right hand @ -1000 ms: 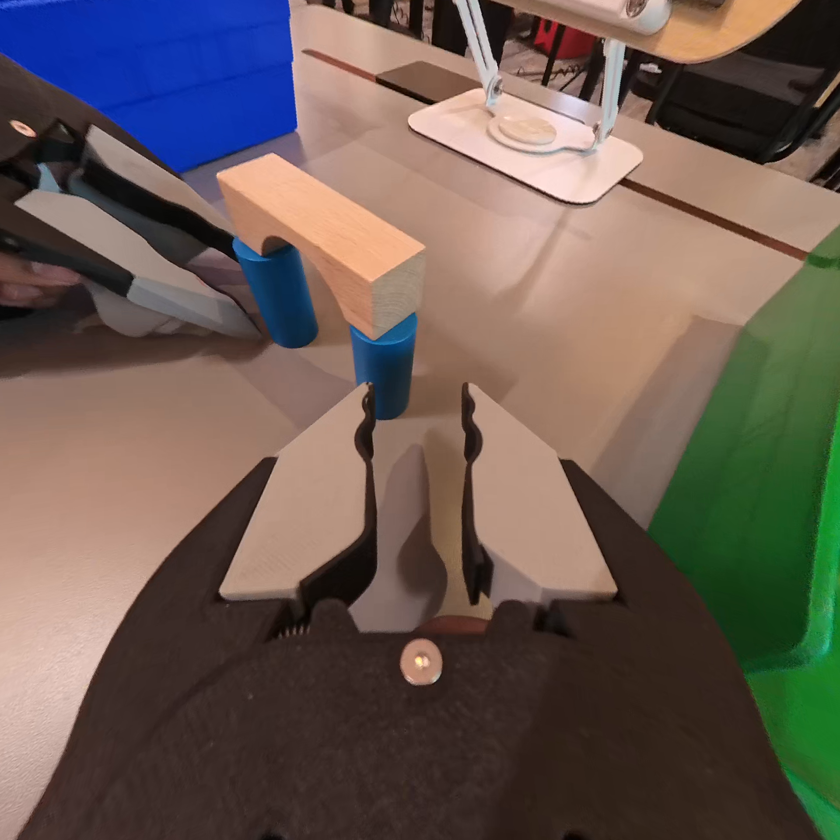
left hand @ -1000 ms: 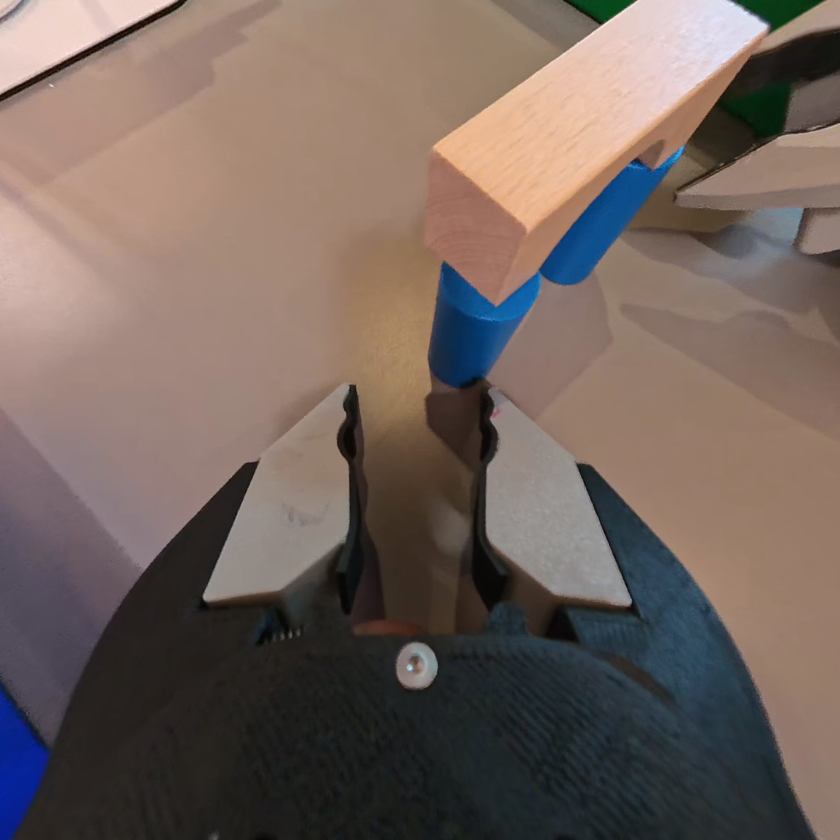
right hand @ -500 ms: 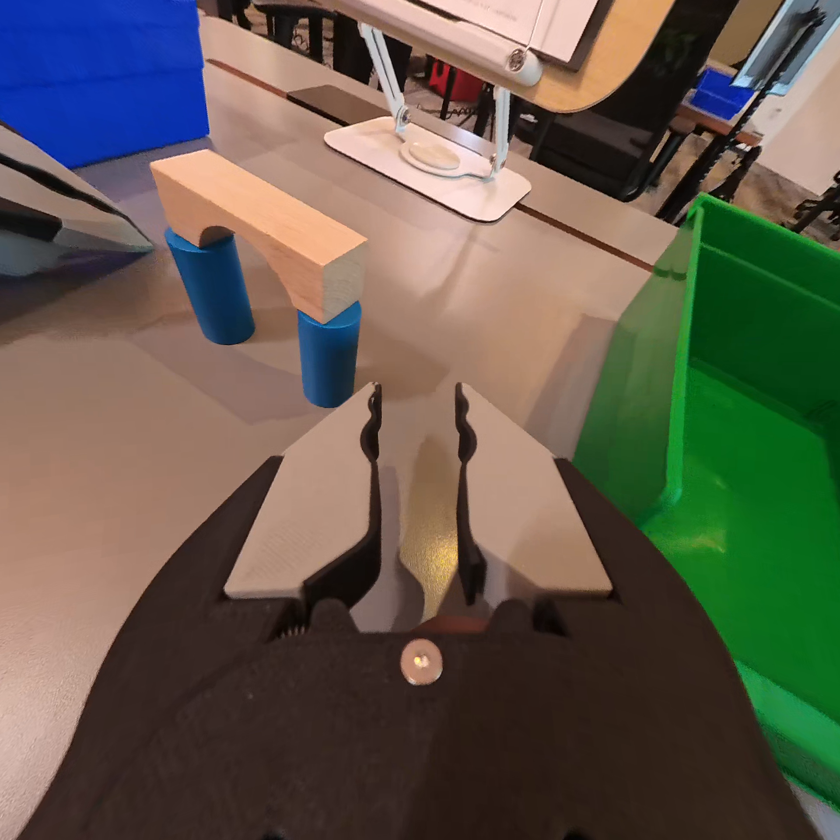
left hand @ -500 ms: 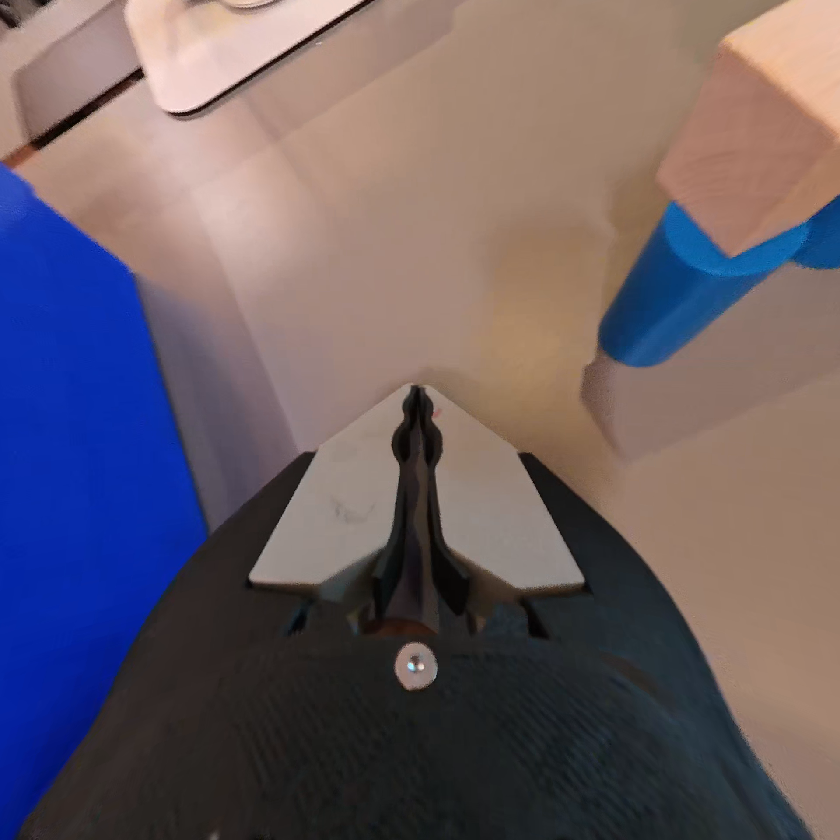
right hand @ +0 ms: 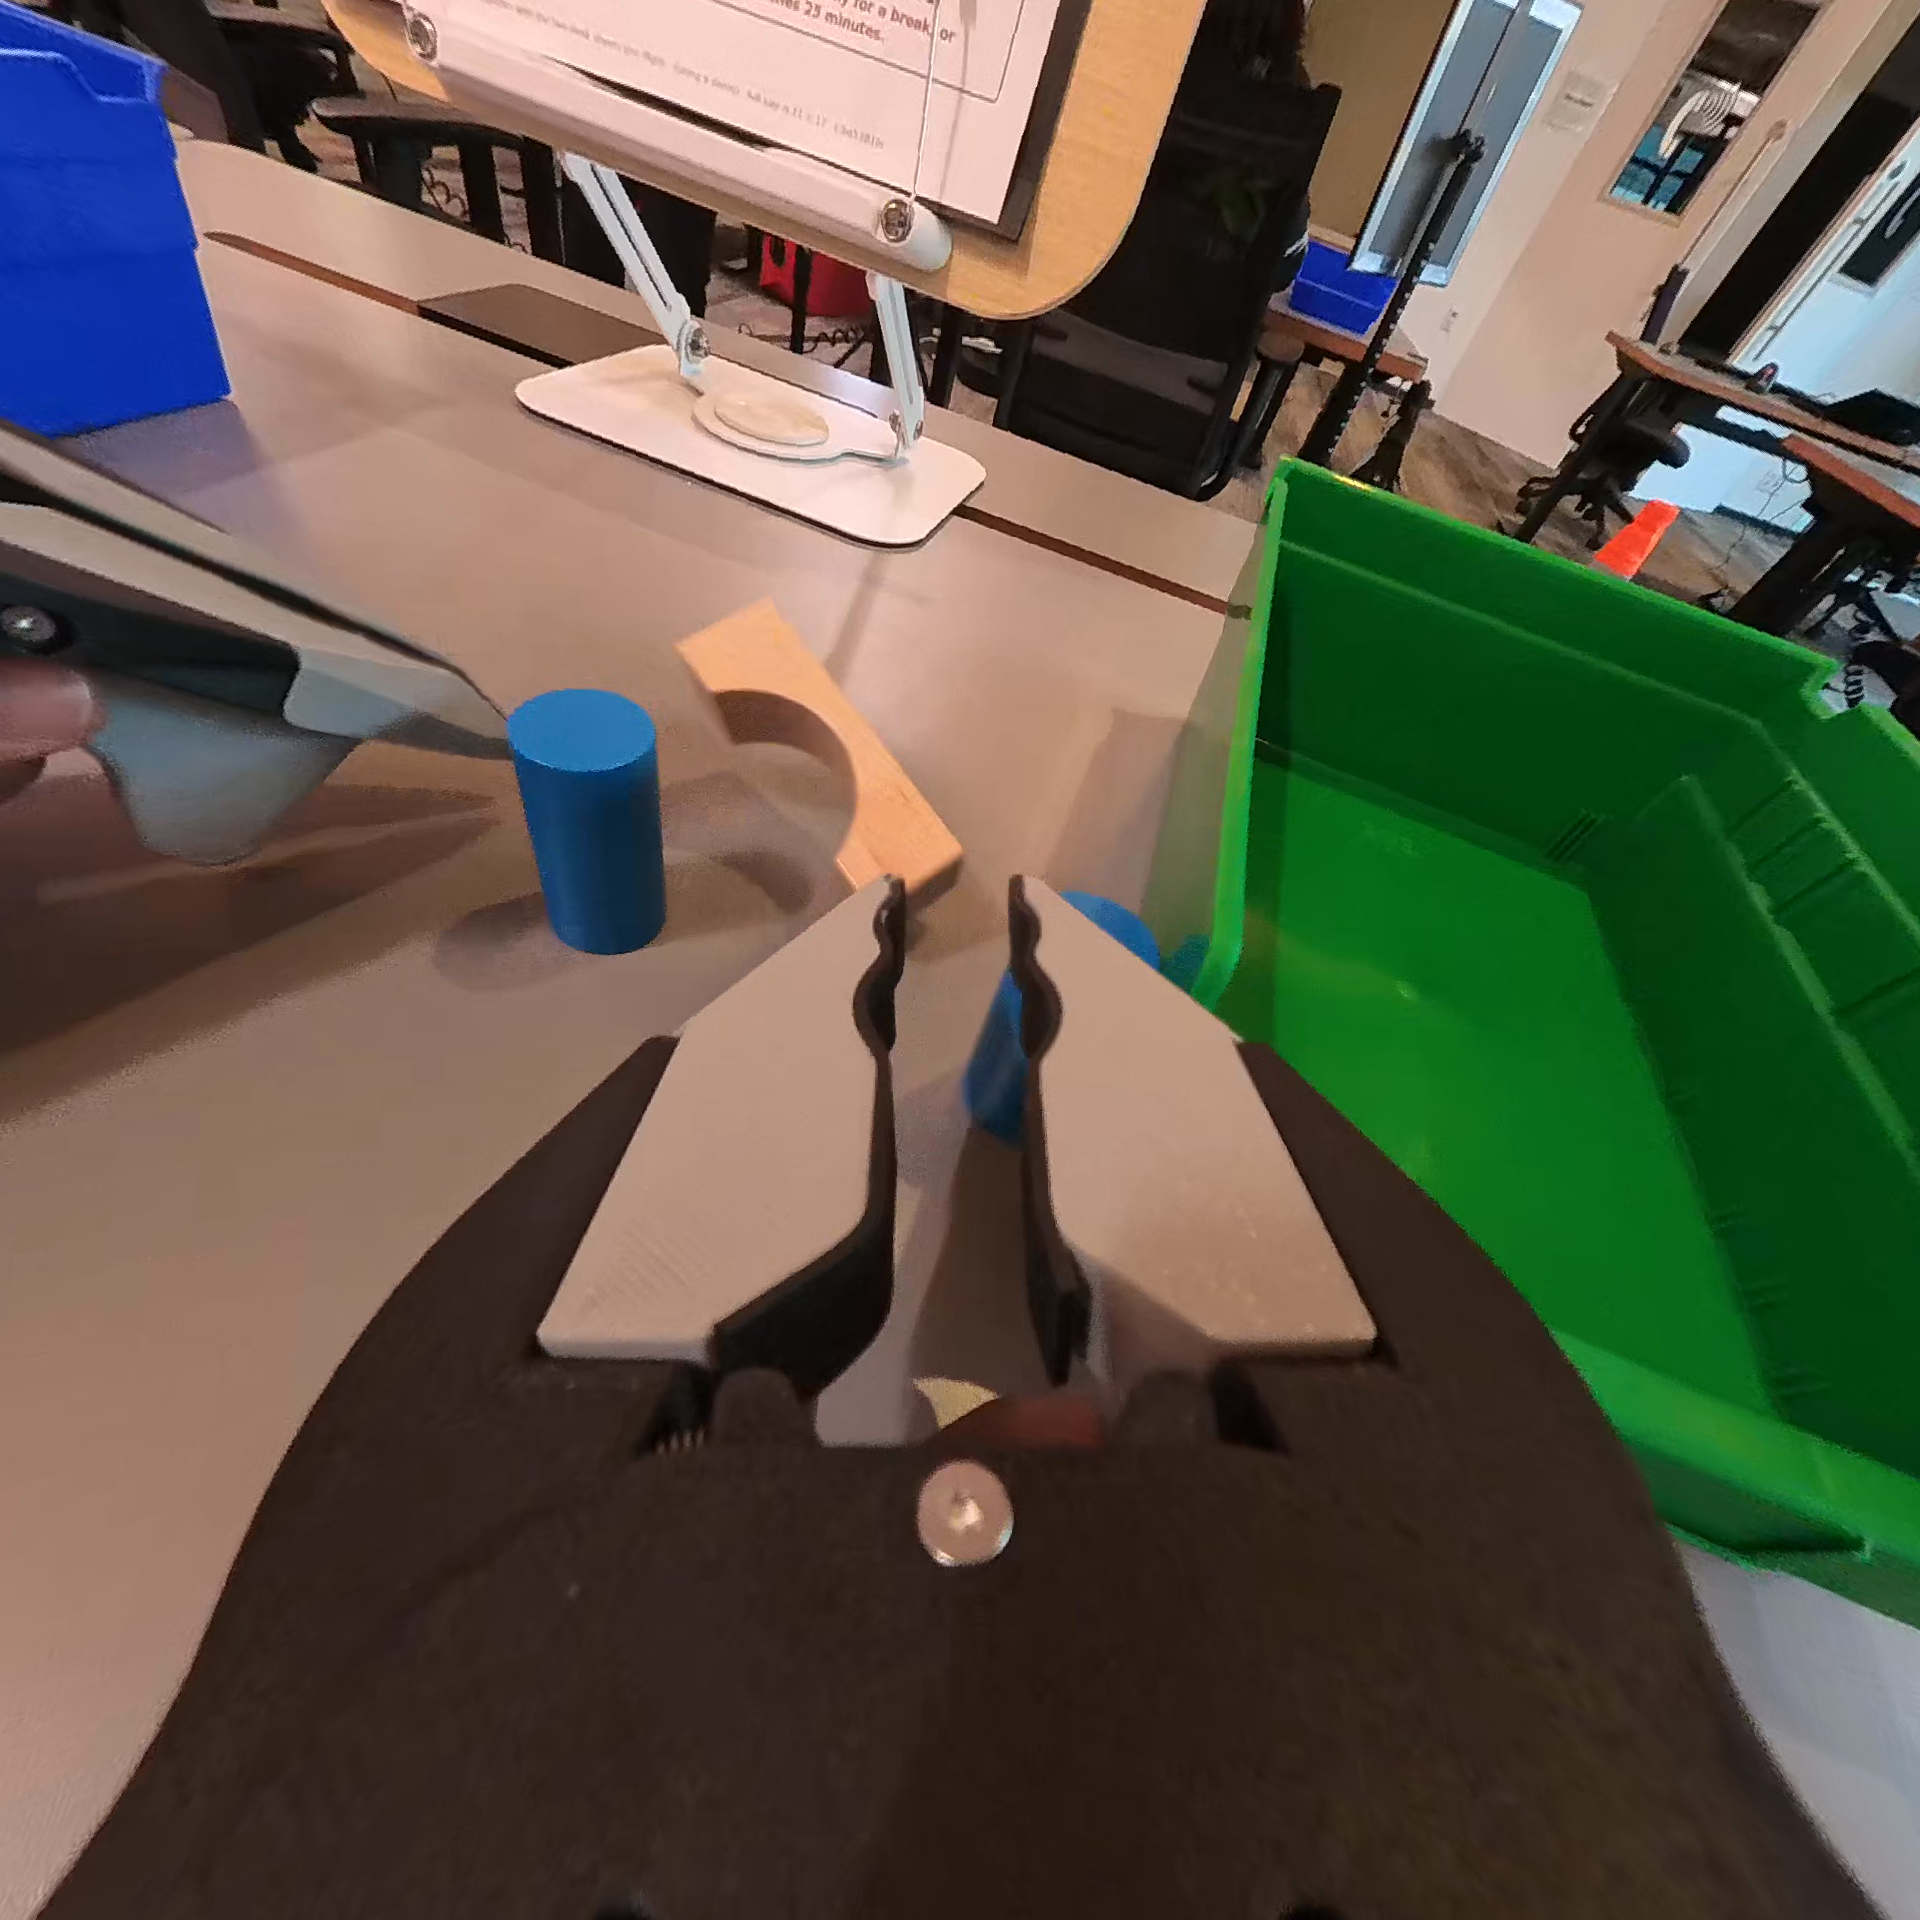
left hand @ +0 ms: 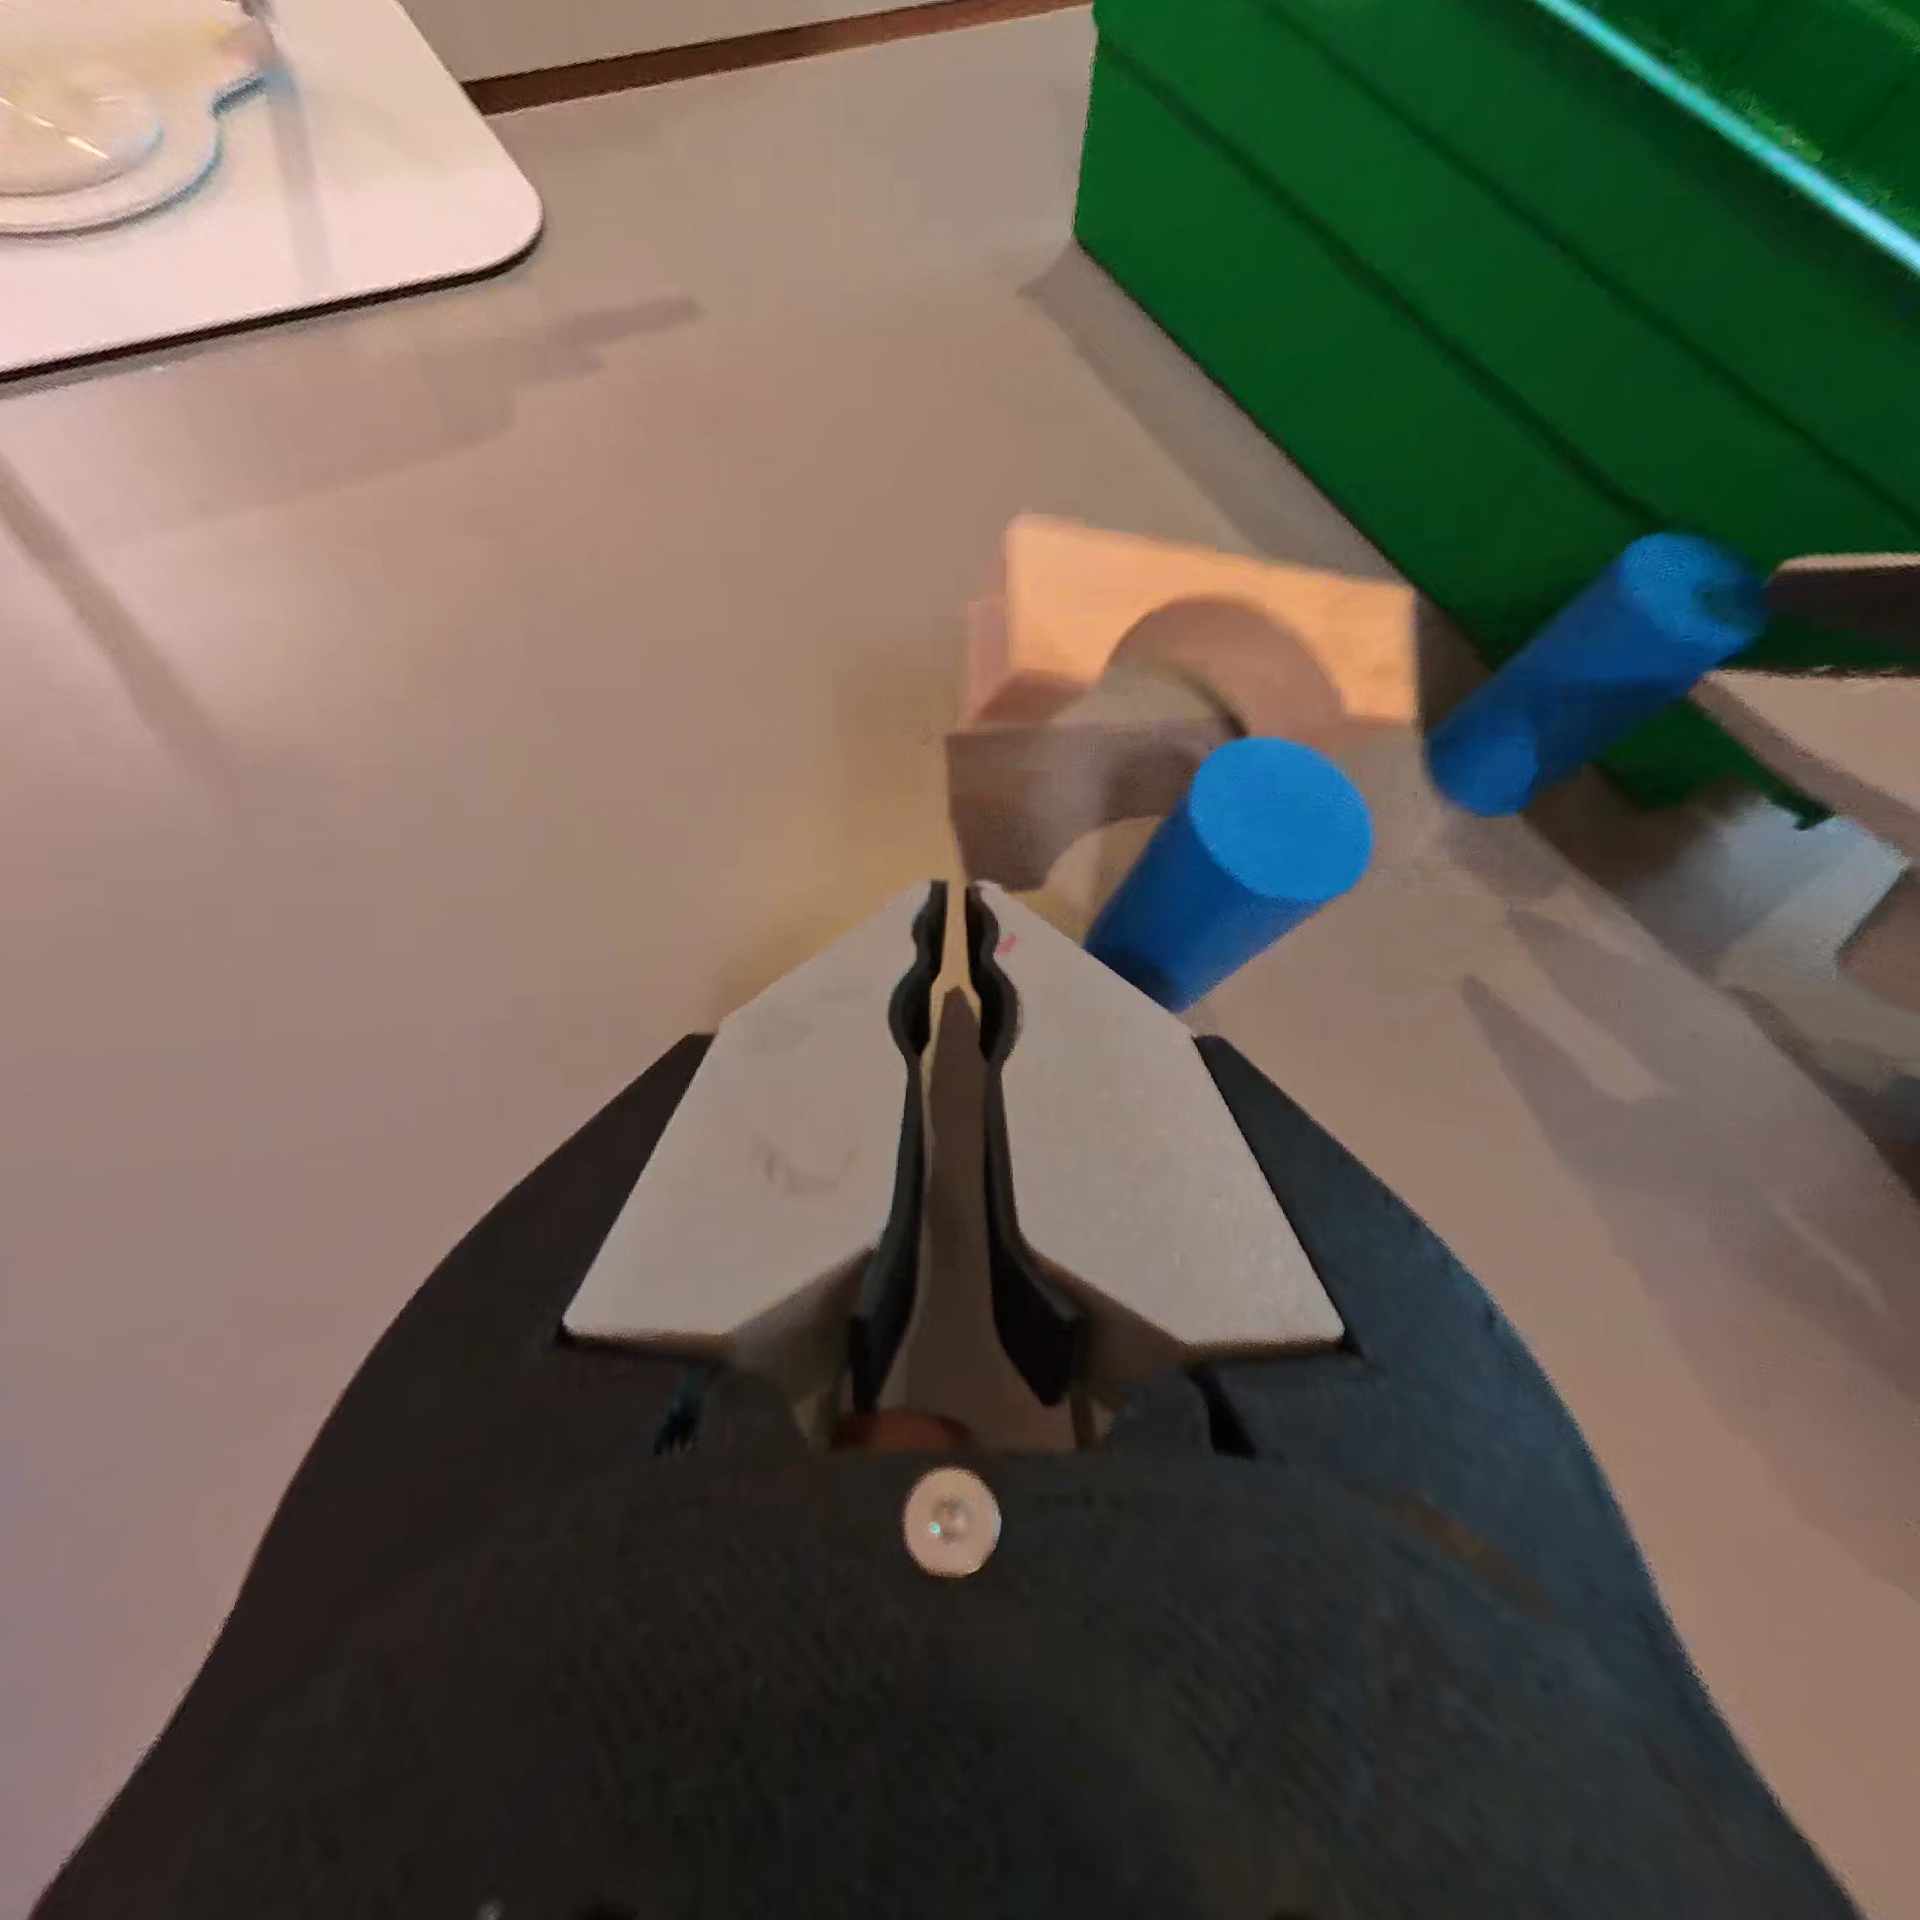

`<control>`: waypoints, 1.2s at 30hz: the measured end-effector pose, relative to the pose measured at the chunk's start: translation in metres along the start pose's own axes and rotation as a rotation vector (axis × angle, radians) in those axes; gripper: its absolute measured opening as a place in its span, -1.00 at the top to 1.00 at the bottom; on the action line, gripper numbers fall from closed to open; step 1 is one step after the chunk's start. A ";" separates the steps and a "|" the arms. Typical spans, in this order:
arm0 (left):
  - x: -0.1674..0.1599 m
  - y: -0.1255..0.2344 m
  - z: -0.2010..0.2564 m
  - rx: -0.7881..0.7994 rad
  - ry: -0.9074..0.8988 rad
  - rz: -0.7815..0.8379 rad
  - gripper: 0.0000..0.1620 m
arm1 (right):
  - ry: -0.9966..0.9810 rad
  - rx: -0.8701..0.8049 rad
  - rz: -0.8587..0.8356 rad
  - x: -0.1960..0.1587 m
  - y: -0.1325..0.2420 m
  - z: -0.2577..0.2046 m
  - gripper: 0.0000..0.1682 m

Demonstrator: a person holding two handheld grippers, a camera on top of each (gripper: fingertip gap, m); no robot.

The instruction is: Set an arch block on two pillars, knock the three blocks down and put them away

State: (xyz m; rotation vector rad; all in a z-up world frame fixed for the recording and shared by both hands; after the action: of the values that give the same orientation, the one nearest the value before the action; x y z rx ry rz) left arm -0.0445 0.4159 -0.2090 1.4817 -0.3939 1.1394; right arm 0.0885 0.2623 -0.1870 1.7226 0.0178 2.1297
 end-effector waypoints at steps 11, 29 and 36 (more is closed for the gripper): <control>-0.001 0.013 -0.032 -0.094 0.122 0.065 0.80 | 0.121 0.030 -0.012 0.006 -0.015 -0.019 0.87; -0.015 0.038 -0.042 -0.041 0.030 0.054 0.66 | 0.268 0.128 -0.181 0.040 0.001 0.017 0.72; -0.013 0.043 -0.024 -0.116 -0.106 0.083 0.61 | 0.730 0.462 -0.606 0.064 -0.019 0.021 0.47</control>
State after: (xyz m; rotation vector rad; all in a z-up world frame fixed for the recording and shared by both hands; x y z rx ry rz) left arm -0.0941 0.4208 -0.1981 1.4387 -0.5895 1.0872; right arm 0.1032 0.2954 -0.1266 0.8395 1.1441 2.2099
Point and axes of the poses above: each gripper's, where its closed fingertips meet, y back along the fingers, x out of its top, z = x × y across the jaws, the point moved 9 cm from there along y, back along the fingers, and after that the axes turned 2 degrees about -x, right-handed, at the moved point
